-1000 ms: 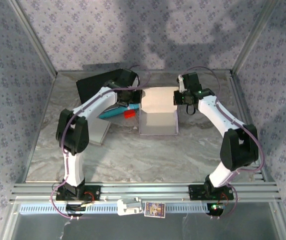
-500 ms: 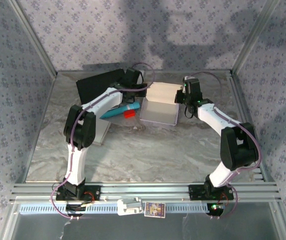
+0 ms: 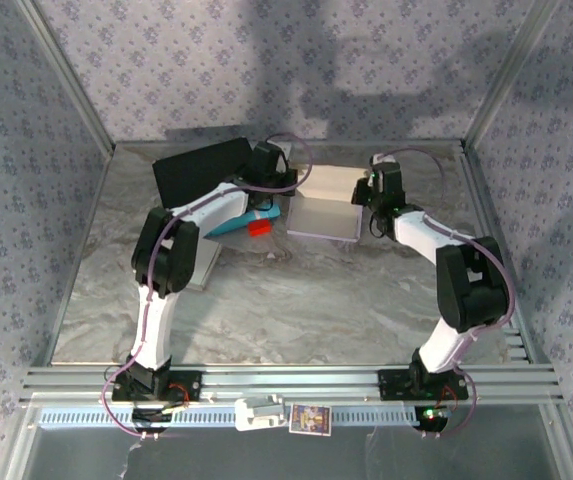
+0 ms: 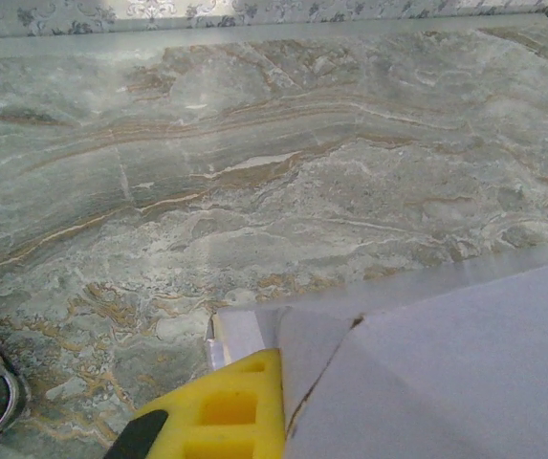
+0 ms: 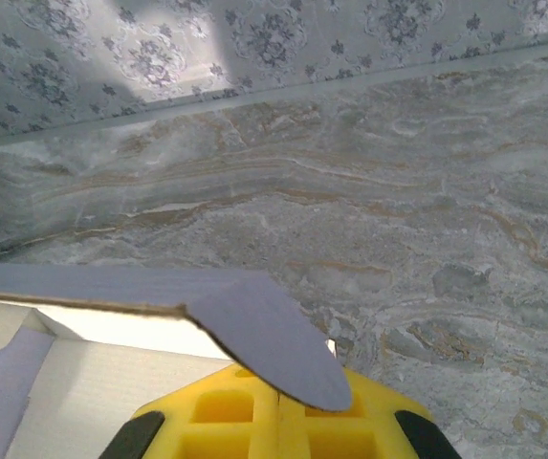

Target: Fold the paper box

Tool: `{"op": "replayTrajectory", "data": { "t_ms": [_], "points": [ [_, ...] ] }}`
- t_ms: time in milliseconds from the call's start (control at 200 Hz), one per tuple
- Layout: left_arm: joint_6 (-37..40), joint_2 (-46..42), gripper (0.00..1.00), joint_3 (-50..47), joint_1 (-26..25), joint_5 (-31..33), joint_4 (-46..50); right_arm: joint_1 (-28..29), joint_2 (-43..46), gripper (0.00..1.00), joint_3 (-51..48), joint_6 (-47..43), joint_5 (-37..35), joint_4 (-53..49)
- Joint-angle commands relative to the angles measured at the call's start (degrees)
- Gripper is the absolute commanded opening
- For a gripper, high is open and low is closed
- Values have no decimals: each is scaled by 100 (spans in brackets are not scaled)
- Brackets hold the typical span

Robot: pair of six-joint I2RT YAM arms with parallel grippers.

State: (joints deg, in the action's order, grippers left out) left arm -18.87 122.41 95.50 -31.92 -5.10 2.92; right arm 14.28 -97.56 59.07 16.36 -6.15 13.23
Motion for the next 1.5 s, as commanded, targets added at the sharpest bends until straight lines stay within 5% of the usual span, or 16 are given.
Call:
{"op": "replayTrajectory", "data": {
  "t_ms": [0, 380, 635, 854, 1004, 1234, 1494],
  "points": [
    [59, 42, 0, -79, -36, -379, -540, 69, -193, 0, -322, 137, -86, 278],
    [-18, -112, 0, -1040, -79, -351, -978, 228, -302, 1, -659, 311, -464, 219],
    [29, -64, 0, -966, -168, -117, -532, 315, 857, 49, -456, 1593, -574, -1767],
    [2, -60, 0, -981, -217, -7, -440, 695, 2326, 55, -1015, 3572, -208, -2811],
    [-26, -55, 0, -998, -257, 26, -423, 1225, 3032, 63, -873, 5427, -853, -3211],
    [-125, -81, 0, -1058, -305, 91, -397, 1240, 1470, 64, 790, 7631, -755, -3128],
    [-194, -171, 0, -1266, -319, 157, -466, 916, -387, 64, 3000, 8503, -37, -4399]
  ]
}}
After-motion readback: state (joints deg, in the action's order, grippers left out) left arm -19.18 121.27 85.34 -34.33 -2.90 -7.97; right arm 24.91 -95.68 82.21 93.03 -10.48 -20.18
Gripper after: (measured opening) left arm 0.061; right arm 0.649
